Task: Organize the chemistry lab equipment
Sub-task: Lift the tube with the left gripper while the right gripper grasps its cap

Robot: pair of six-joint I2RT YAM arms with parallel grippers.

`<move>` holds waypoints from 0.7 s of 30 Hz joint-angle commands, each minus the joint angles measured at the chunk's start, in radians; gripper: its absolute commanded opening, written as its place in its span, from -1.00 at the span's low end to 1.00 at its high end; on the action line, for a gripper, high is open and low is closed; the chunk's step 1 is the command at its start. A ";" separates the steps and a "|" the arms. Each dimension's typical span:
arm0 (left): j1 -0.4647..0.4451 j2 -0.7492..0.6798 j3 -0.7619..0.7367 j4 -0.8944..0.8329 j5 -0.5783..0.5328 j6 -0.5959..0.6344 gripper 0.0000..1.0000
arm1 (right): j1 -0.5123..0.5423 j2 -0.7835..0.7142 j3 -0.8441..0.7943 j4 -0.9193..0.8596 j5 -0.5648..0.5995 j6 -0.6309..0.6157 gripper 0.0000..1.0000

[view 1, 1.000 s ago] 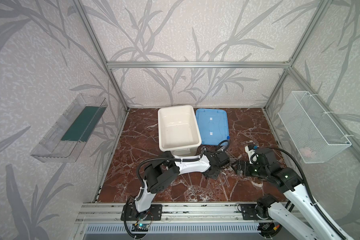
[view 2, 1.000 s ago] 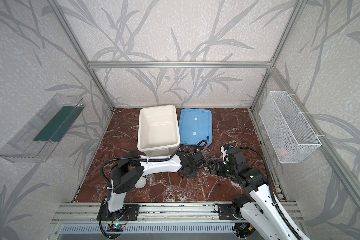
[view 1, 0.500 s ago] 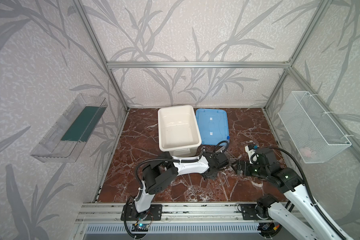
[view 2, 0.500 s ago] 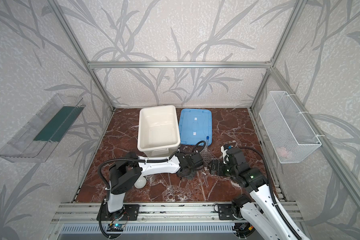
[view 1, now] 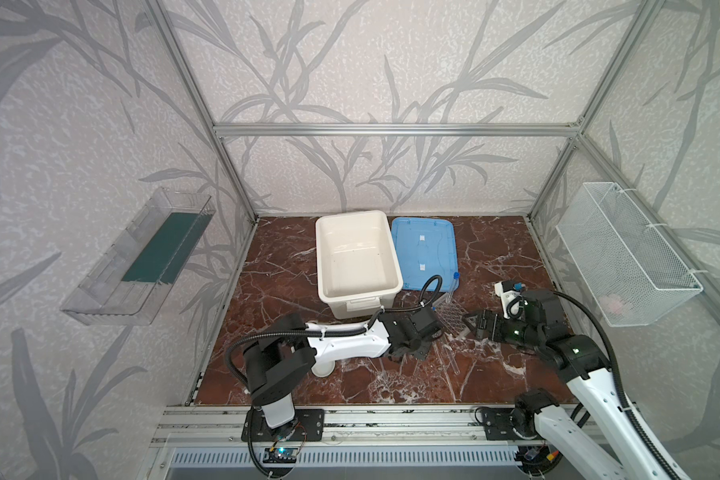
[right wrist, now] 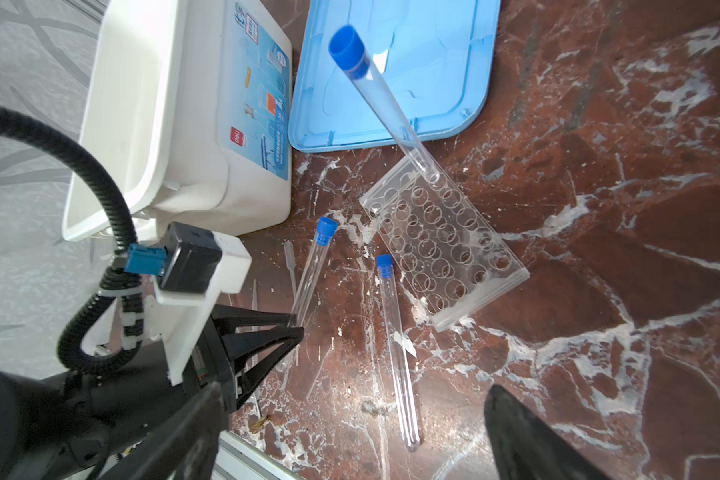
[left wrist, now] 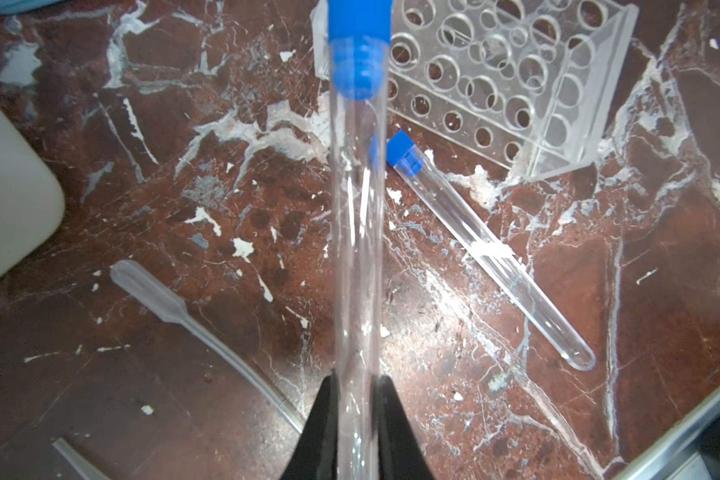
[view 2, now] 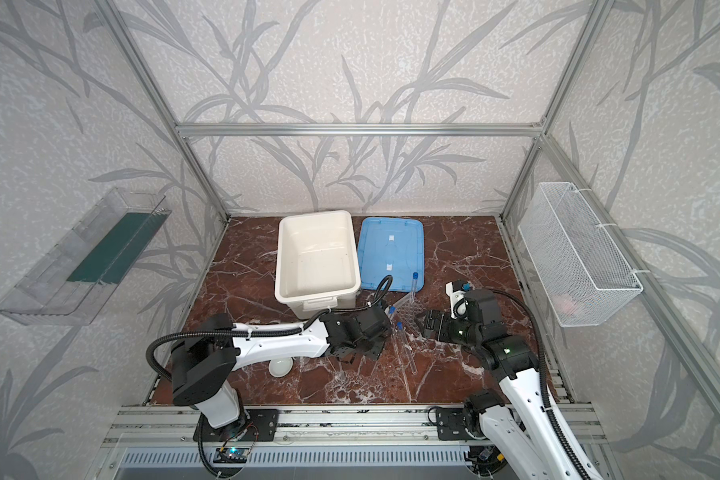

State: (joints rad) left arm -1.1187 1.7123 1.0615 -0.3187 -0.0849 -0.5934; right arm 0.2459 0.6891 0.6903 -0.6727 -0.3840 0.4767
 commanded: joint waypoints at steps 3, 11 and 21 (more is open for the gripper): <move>-0.004 -0.099 -0.106 0.226 0.016 0.062 -0.68 | -0.006 0.053 0.008 0.130 -0.171 -0.011 0.92; -0.005 -0.188 -0.253 0.479 0.043 0.113 -0.68 | 0.007 0.224 0.008 0.291 -0.273 0.017 0.85; -0.010 -0.233 -0.309 0.571 0.023 0.102 -0.69 | 0.072 0.440 0.065 0.433 -0.283 0.026 0.46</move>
State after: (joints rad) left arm -1.1248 1.5074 0.7612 0.1917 -0.0494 -0.4915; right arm 0.3016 1.0958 0.7101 -0.3130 -0.6418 0.5034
